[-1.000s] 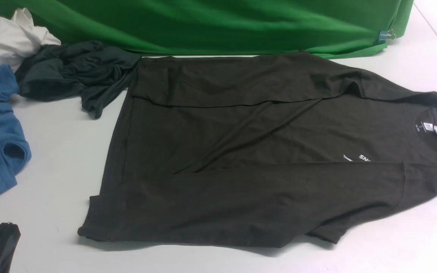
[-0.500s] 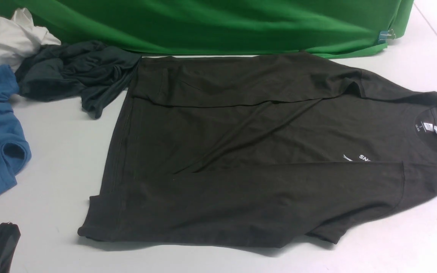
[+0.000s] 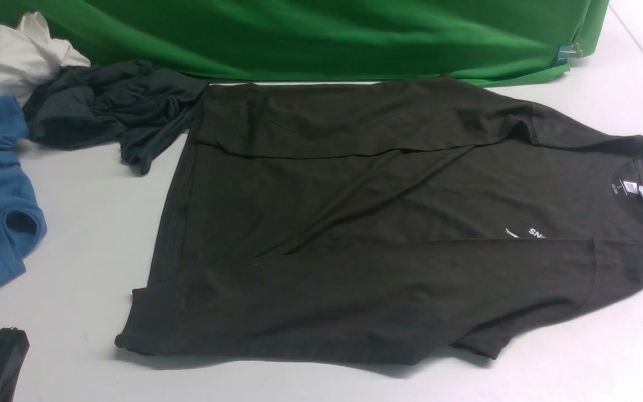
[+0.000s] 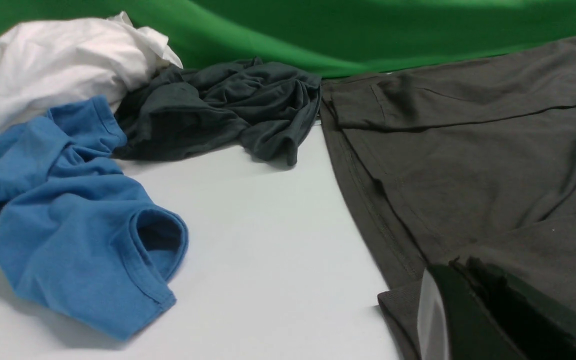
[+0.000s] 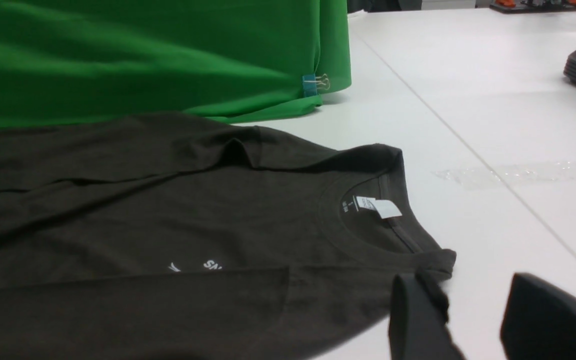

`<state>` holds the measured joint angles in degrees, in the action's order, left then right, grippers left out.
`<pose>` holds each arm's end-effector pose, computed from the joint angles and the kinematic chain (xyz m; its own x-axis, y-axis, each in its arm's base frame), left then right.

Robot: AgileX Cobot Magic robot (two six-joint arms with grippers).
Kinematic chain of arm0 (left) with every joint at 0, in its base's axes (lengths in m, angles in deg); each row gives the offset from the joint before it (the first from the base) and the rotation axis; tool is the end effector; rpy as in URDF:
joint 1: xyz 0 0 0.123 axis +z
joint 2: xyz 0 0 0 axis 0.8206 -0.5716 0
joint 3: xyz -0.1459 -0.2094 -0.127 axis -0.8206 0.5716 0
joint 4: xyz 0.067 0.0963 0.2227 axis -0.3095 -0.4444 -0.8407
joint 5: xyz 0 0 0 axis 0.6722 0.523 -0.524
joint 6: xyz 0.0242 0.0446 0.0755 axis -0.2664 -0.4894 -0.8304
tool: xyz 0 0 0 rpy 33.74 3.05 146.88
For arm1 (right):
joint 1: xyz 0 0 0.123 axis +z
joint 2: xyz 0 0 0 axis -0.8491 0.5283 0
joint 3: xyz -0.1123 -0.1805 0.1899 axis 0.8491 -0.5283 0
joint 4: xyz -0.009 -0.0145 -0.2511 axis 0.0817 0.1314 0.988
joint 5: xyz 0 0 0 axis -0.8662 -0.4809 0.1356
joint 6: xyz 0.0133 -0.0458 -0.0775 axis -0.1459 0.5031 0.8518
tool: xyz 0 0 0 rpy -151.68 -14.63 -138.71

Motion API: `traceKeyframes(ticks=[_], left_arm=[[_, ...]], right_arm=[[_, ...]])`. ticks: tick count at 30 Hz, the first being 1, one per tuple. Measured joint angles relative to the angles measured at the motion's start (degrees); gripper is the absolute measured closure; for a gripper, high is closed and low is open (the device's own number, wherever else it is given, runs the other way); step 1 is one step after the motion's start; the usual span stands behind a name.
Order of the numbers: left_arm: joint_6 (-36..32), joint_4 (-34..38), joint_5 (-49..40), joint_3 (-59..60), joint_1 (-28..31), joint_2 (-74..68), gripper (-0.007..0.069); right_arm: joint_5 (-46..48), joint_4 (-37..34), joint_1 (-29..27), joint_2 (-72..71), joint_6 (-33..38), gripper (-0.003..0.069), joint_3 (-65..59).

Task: Fold a long-sleeved shirt on a white desktop.
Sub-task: 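Grasp the left edge of the dark T-shirt lying flat on the table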

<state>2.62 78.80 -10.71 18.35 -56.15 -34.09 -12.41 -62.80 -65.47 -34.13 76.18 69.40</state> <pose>0.0552 -0.0023 0.1885 -0.1590 0.1501 -0.9758 0.0562 0.9882 0.1428 0.0550 -0.0065 0.1883 -0.1578 0.0474 -0.9863 0.1259 0.9917 0.0275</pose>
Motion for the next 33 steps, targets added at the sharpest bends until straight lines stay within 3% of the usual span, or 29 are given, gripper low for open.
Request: traceKeyframes(ticks=[8, 18, 21, 26, 30, 33], left_arm=[[0.0, -1.3, 4.7, 0.0, 0.0, 0.0, 0.0605], [0.0, -0.6, 22.5, 0.0, 0.0, 0.0, 0.0605], [0.1, -0.6, 23.8, 0.0, 0.0, 0.0, 0.0605], [2.8, 0.7, 36.9, -0.1, 0.0, -0.2, 0.0605], [3.2, 5.4, 36.7, -5.2, 0.0, -3.5, 0.0605], [3.3, 8.3, 35.0, -14.9, 0.0, -10.3, 0.0605]], right_arm=[[-2.5, 0.0, 0.0, 0.0, -2.9, 0.0418, 0.0], [-25.3, 0.0, 0.0, 0.0, -19.3, 0.0418, 0.0], [-28.3, 0.0, 0.0, 0.0, -19.5, 0.0418, 0.0], [-35.6, 0.0, 0.0, 0.0, -20.2, 0.0418, 0.0], [-35.4, -0.1, 0.0, 3.6, -20.5, 0.0418, 4.3], [-34.5, -0.1, 0.0, 11.5, -20.5, 0.0418, 14.6]])
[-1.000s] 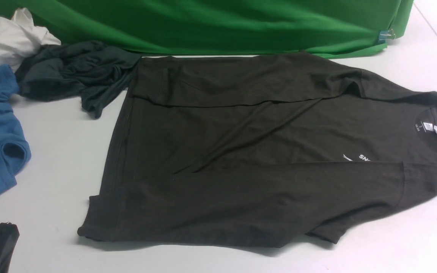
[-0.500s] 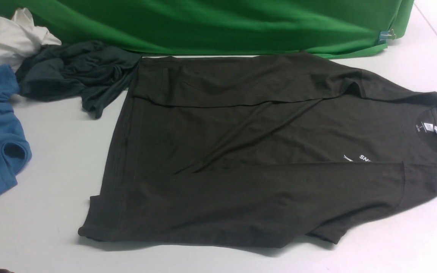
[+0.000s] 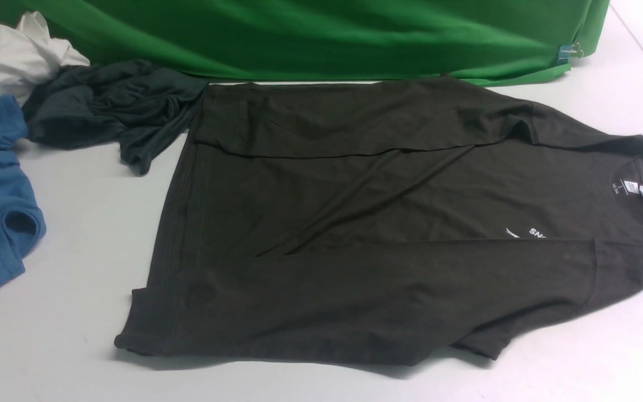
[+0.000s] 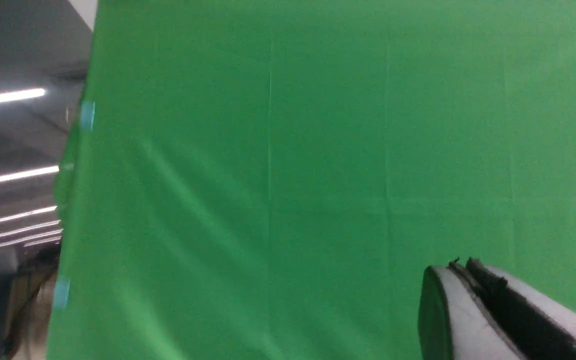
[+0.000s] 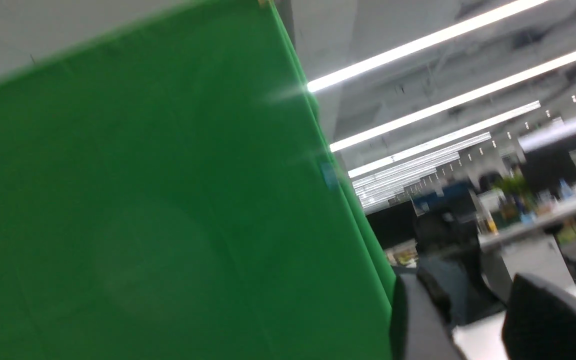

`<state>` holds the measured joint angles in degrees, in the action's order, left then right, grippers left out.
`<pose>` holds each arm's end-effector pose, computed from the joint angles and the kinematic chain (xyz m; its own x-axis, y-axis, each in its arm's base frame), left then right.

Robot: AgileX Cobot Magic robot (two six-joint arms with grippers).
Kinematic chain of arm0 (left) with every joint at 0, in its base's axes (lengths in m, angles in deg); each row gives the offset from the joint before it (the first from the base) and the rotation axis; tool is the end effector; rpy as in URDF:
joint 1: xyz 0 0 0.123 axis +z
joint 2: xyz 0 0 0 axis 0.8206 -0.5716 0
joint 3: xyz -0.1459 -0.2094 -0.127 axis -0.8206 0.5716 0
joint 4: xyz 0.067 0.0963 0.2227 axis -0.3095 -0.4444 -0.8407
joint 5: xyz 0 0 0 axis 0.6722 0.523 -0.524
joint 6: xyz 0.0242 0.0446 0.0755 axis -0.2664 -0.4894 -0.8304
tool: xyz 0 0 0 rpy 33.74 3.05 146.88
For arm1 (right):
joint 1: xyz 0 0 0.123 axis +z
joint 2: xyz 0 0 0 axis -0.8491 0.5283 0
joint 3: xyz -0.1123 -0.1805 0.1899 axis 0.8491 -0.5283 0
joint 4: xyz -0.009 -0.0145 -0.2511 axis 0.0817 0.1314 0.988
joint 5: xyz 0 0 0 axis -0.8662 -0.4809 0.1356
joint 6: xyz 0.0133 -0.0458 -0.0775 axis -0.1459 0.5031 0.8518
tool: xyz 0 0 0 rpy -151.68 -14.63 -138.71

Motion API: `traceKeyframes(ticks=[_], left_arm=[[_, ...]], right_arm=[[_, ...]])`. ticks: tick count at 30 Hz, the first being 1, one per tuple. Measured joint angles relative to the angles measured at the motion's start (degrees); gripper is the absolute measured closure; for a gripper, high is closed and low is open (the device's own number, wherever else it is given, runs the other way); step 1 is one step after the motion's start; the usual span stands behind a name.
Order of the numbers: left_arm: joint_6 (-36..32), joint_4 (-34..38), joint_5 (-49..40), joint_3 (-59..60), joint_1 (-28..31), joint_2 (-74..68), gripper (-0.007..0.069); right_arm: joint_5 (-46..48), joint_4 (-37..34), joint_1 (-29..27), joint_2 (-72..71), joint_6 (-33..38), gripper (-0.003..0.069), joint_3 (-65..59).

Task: Fold a long-sleeved shirt on a white desktop.
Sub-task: 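Grasp the left edge of the dark T-shirt lying flat on the table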

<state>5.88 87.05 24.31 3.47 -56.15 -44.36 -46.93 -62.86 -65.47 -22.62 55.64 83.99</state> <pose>0.0515 0.0057 0.3181 0.4965 -0.0508 -0.8665 -0.0238 0.9971 -0.0720 0.0558 -0.0082 0.3150 0.4862 0.3161 -0.8146 -0.0495 0.9407 0.3355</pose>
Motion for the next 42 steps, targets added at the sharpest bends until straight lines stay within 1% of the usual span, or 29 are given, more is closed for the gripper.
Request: traceKeyframes(ticks=[2, 3, 4, 5, 6, 7, 8, 9, 10, 12, 13, 16, 18, 19, 20, 23, 24, 25, 28, 29, 30, 32, 35, 41, 42], left_arm=[[0.1, 2.4, -4.0, -9.0, 0.0, -5.9, 0.0605], [0.1, 3.3, -9.0, -15.0, 0.0, -9.4, 0.0605], [0.1, 3.4, -9.9, -15.0, 0.0, -10.0, 0.0605], [0.1, 3.6, -16.6, -20.9, 0.0, -14.1, 0.0605], [0.1, 3.8, -20.7, -24.7, 0.0, -16.4, 0.0605], [0.1, 3.9, -26.7, -28.1, 0.0, -19.9, 0.0605], [0.1, 3.9, -31.1, -31.2, 0.0, -22.8, 0.0605], [0.1, 3.9, -31.9, -31.7, 0.0, -23.4, 0.0605], [0.1, 3.5, -37.6, -36.3, 0.0, -28.5, 0.0605], [0.1, 3.4, -38.4, -37.5, 0.0, -30.2, 0.0605], [0.1, 3.3, -38.5, -39.3, 0.0, -32.9, 0.0605], [0.1, 3.3, -39.2, -40.2, 0.0, -37.5, 0.0605], [0.1, 3.3, -41.4, -40.4, 0.0, -39.3, 0.0605], [0.5, 3.3, -45.3, -40.5, 0.0, -41.5, 0.0603], [1.3, 3.2, -47.6, -40.5, 0.0, -42.8, 0.0602], [3.9, 3.6, -53.5, -40.6, 0.0, -47.7, 0.0594], [3.9, 3.6, -53.9, -40.6, 0.0, -47.7, 0.0593], [4.0, 4.2, -57.5, -41.2, 0.0, -50.5, 0.0585], [-0.4, 5.3, -64.9, -43.4, 0.0, -57.5, 0.0564], [-4.1, 5.6, -68.1, -44.7, 0.0, -60.2, 0.0551], [-4.7, 5.6, -68.5, -44.8, 0.0, -61.1, 0.0549], [-8.5, 5.6, -72.0, -46.6, 0.0, -64.9, 0.0517], [-14.1, 4.9, -75.6, -49.8, -0.6, -70.9, 0.0421], [-24.9, -0.9, -77.3, -50.8, -5.6, -79.5, 0.0218], [-26.3, -1.6, -77.2, -50.8, -6.2, -80.9, 0.0201]], right_arm=[[3.5, 0.0, 0.0, 6.6, 0.0, 0.0418, 9.2], [6.7, 0.0, 0.0, 11.5, 0.0, 0.0418, 14.4], [7.3, 0.0, 0.0, 11.5, 0.0, 0.0418, 15.3], [12.4, 0.0, 0.0, 17.0, 0.1, 0.0418, 22.2], [15.4, 0.0, 0.0, 19.7, 0.3, 0.0418, 24.6], [19.2, 0.0, 0.0, 23.0, 1.0, 0.0418, 28.4], [23.3, 0.0, 0.0, 26.7, 2.3, 0.0418, 32.3], [23.9, 0.0, 0.0, 26.7, 2.5, 0.0418, 32.9], [29.3, 0.0, 0.0, 32.1, 4.1, 0.0418, 37.7], [30.9, 0.0, 0.0, 34.3, 4.8, 0.0418, 39.0], [32.4, 0.0, 0.0, 36.9, 6.3, 0.0418, 40.3], [34.6, 0.0, 1.9, 40.1, 8.0, 0.0418, 40.5], [35.4, 0.0, 4.2, 41.1, 8.8, 0.0418, 40.4], [36.8, 0.0, 7.2, 42.2, 9.9, 0.0418, 40.3], [38.1, 0.0, 8.8, 42.7, 10.7, 0.0418, 40.3], [45.3, 0.0, 15.2, 44.9, 11.3, 0.0418, 40.3], [45.3, 0.0, 15.2, 45.0, 11.3, 0.0418, 40.3], [49.7, 0.0, 18.6, 46.5, 12.2, 0.0418, 40.3], [56.0, 0.0, 24.2, 48.9, 14.9, 0.0418, 40.3], [58.2, 0.0, 26.1, 49.7, 16.1, 0.0418, 40.3], [59.3, 0.0, 27.0, 50.0, 16.3, 0.0418, 40.3], [62.2, 0.0, 29.4, 50.8, 16.6, 0.0418, 40.3], [67.2, 0.0, 32.7, 51.2, 16.6, 0.0418, 40.3], [71.1, -0.7, 34.2, 51.2, 16.6, 0.0418, 40.3], [71.2, -0.9, 34.3, 51.2, 16.6, 0.0418, 40.3]])
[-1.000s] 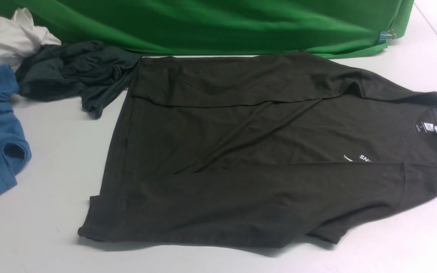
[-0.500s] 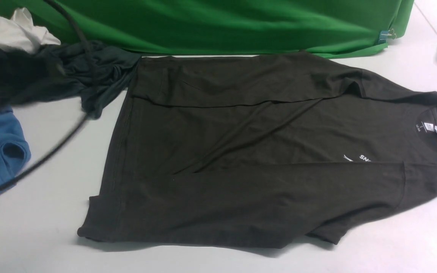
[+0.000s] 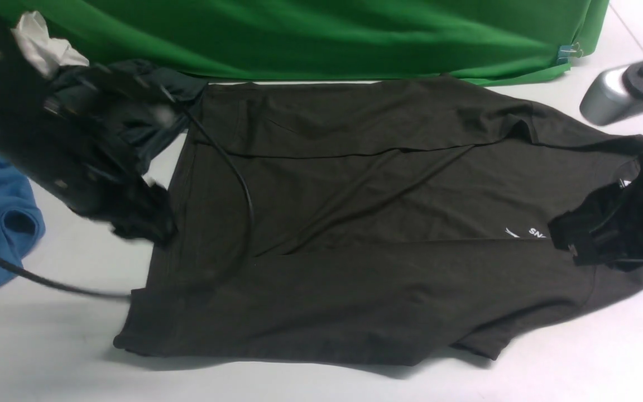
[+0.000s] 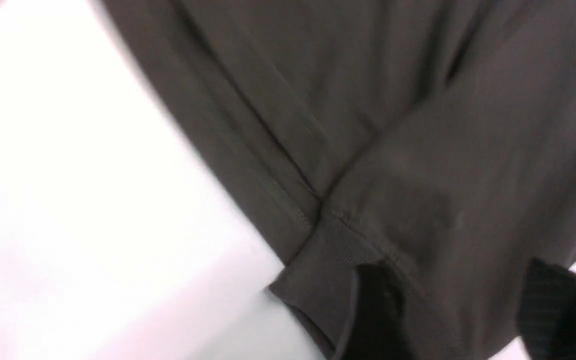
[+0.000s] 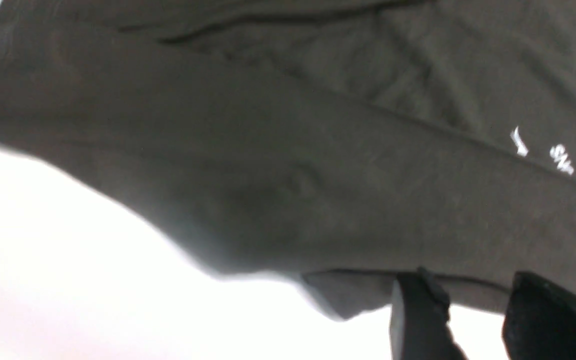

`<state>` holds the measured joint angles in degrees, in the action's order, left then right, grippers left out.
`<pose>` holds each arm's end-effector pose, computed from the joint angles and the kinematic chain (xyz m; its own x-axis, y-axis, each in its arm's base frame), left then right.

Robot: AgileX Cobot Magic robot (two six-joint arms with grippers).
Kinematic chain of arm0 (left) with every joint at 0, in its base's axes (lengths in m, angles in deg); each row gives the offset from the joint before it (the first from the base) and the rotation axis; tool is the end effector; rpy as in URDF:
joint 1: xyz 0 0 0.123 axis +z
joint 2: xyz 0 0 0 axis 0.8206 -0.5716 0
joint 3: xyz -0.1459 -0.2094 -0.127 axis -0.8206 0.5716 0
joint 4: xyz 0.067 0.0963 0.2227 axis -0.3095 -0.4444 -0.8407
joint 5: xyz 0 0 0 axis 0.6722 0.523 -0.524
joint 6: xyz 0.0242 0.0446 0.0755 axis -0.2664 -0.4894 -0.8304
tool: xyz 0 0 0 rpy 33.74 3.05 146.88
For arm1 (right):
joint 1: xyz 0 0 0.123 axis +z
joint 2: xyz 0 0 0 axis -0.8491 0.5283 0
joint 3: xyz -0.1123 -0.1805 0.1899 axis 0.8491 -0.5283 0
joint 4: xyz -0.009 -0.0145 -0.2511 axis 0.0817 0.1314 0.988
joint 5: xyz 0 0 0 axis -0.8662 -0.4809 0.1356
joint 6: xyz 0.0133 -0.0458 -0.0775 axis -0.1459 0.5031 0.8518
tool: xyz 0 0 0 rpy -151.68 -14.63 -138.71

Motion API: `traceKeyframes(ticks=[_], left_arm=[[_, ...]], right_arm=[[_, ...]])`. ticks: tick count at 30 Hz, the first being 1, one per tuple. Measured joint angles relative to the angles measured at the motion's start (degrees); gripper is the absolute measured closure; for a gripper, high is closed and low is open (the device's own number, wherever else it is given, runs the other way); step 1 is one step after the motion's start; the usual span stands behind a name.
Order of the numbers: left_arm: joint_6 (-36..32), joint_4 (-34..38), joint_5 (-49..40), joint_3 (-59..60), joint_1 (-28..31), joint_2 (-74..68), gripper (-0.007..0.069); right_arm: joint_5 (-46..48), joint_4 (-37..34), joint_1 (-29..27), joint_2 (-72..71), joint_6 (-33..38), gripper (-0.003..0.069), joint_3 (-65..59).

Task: Fold a long-sleeved shirt on a white desktop.
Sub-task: 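Grasp the left edge of the dark T-shirt lying flat on the table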

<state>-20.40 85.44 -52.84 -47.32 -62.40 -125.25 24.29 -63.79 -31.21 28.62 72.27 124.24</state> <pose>0.3023 -0.0518 0.2489 -0.7657 0.5842 -0.2691 0.6092 0.7929 -0.0121 0.1854 0.0975 0.3256 -0.7630 -0.2789 -0.5832 -0.3985 0.9132 0.0847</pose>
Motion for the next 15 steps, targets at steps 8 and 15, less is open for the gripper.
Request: traceKeyframes(ticks=[8, 15], left_arm=[[-2.9, -1.3, 8.0, 0.0, -1.2, -9.7, 0.0127], [-3.1, -0.9, 5.3, 0.0, -1.2, -14.7, 0.0186]], right_arm=[[0.2, -0.4, 0.0, 0.0, 0.0, 0.0418, 0.0], [0.2, -0.4, 0.0, 0.0, 0.0, 0.0418, 0.0]])
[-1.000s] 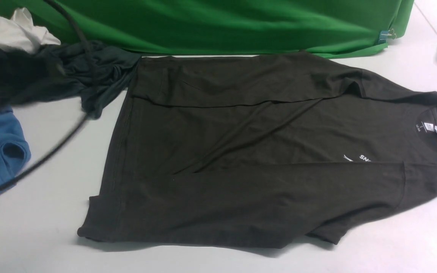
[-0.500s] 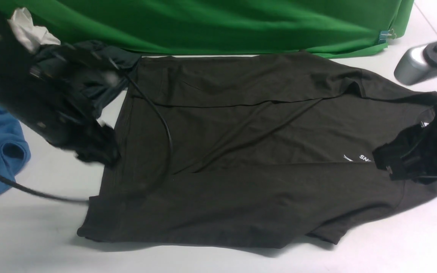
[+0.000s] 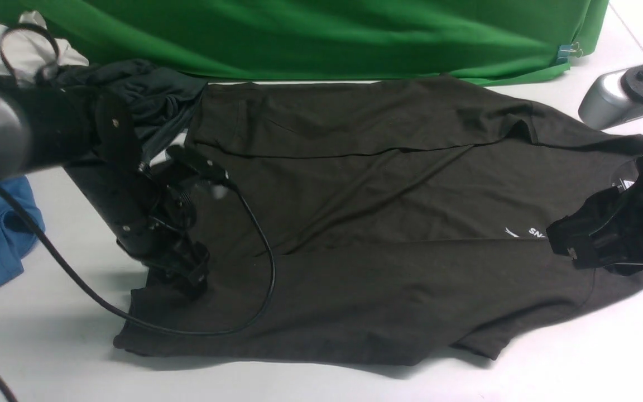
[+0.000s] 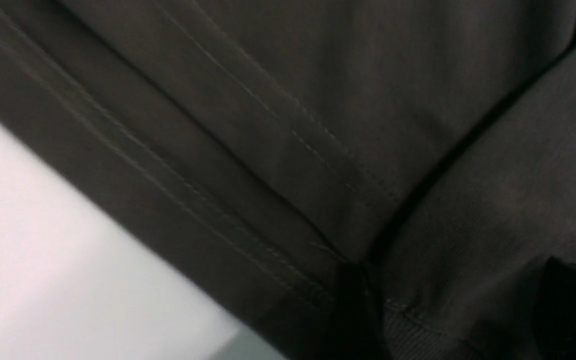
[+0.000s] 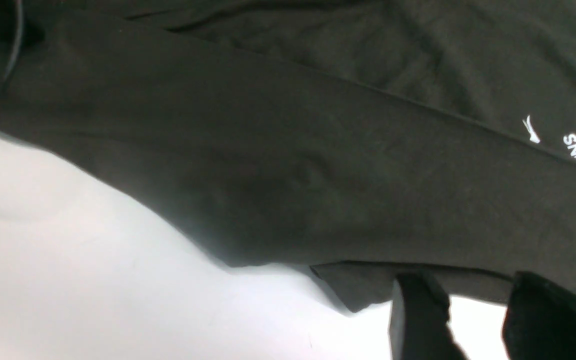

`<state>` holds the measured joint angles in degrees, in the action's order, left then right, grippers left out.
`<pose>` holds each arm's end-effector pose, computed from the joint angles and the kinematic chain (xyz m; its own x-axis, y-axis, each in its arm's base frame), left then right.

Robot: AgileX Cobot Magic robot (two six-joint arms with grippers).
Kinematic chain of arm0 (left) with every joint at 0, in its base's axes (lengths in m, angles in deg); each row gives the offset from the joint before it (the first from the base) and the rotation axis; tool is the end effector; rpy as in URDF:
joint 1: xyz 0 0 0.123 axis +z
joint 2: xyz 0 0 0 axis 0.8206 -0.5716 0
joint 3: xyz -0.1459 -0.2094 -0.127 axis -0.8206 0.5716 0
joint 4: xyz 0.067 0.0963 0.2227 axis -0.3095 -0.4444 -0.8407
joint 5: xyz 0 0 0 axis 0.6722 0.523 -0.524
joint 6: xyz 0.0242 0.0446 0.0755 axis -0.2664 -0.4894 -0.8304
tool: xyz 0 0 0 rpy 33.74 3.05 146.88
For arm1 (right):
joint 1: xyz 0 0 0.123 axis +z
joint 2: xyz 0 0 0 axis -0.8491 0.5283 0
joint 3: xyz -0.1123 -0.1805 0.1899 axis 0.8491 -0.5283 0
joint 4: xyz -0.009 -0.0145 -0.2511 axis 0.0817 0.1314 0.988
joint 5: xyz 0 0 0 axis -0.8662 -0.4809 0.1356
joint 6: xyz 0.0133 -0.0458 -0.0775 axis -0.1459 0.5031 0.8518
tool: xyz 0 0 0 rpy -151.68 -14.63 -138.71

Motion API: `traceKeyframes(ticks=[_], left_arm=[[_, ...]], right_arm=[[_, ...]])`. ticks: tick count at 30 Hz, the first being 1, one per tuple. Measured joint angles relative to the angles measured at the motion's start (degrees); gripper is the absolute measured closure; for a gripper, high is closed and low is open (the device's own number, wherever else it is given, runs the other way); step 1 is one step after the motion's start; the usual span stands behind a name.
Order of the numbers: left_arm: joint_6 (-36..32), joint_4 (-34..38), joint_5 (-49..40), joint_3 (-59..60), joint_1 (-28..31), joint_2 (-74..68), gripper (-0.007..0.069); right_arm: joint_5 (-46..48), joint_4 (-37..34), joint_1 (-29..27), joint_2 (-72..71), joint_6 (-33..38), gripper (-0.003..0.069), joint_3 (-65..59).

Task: Fold a long-sleeved shirt on a white desktop.
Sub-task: 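Grasp the left edge of the dark T-shirt lying flat on the table, then fold the left side of the black T-shirt inward over its body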

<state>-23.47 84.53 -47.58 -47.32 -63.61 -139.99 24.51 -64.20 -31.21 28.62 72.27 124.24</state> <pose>0.3312 -0.0607 0.1667 -0.7541 0.6456 -0.1205 0.6552 0.7522 -0.0705 0.1849 0.0979 0.3254 -0.7669 -0.2760 -0.5794 -0.3977 0.9129 0.0916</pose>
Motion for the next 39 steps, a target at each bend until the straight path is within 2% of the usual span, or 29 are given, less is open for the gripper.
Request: traceKeyframes(ticks=[3, 11, 14, 18, 28, 39], left_arm=[[0.0, 0.2, 0.0, 0.0, 0.0, -0.4, 0.0239], [-0.4, 0.3, -0.9, 0.0, 0.0, -0.4, 0.055], [-0.5, 0.4, -1.0, 0.0, 0.0, -0.4, 0.0593], [-0.8, 0.5, -2.0, -1.0, 0.0, 0.4, 0.0597], [-0.7, 0.2, -5.0, -13.5, 0.0, 2.1, 0.0597], [-0.6, -4.0, 3.1, -17.2, 0.0, 0.2, 0.0597]], right_arm=[[0.0, 0.0, 0.0, 0.0, 0.0, 0.0418, 0.0], [0.0, -0.1, 0.0, 0.0, 0.0, 0.0418, 0.0], [0.0, -0.1, 0.0, 0.0, 0.0, 0.0418, 0.0], [0.0, -0.1, 0.0, 0.0, 0.0, 0.0418, 0.0], [-2.1, -0.1, 0.0, 0.0, 0.0, 0.0418, 0.0], [-2.4, -0.1, 0.0, 0.0, 0.0, 0.0418, 0.0]])
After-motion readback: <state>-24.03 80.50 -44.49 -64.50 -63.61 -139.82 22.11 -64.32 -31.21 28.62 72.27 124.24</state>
